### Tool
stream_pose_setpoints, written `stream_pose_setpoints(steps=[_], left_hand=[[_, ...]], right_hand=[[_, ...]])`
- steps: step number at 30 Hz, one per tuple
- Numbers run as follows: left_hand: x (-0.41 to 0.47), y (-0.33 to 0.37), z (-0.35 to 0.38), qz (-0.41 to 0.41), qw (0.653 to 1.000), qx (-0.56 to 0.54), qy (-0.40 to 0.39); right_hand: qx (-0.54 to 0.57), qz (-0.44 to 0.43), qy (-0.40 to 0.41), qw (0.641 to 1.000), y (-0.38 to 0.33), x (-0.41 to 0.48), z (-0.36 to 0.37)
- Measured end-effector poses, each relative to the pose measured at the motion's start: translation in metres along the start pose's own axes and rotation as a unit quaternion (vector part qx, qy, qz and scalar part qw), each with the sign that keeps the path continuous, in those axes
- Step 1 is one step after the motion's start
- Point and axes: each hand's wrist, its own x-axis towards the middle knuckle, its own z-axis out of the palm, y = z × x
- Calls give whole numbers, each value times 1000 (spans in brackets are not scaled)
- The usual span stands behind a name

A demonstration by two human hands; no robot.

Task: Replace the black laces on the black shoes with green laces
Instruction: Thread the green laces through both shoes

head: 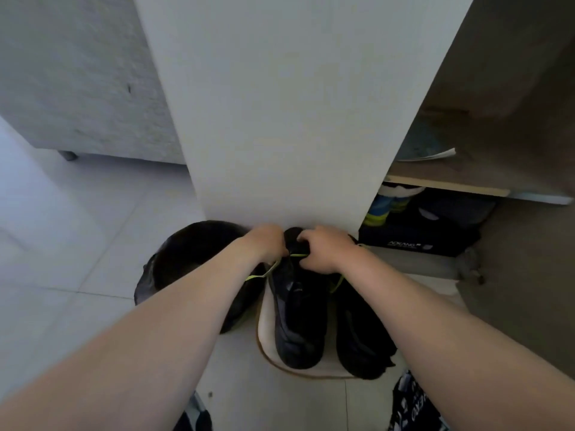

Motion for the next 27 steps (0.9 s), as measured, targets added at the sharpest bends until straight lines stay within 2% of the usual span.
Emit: stream_pose_setpoints(steps=[4, 6, 7, 9, 19, 27], left_hand=[[14, -6, 10, -13, 993, 75, -94], [12, -7, 13, -38, 989, 32, -136], [10, -4, 12, -45, 990, -26, -128], [9, -2, 10, -44, 992, -72, -96], [13, -38, 12, -16, 978, -199, -58], [3, -37, 6, -30, 982, -180, -48]], right_hand=[[-5, -10, -2, 1000, 1, 8, 11], [-4, -9, -4, 1000, 4, 11, 12], [-5, -8, -2, 1000, 6, 12, 12], [-6, -5, 2, 1000, 8, 13, 13], [-17, 12, 4, 1000, 7, 10, 14], [-14, 31, -14, 999, 6, 10, 13]])
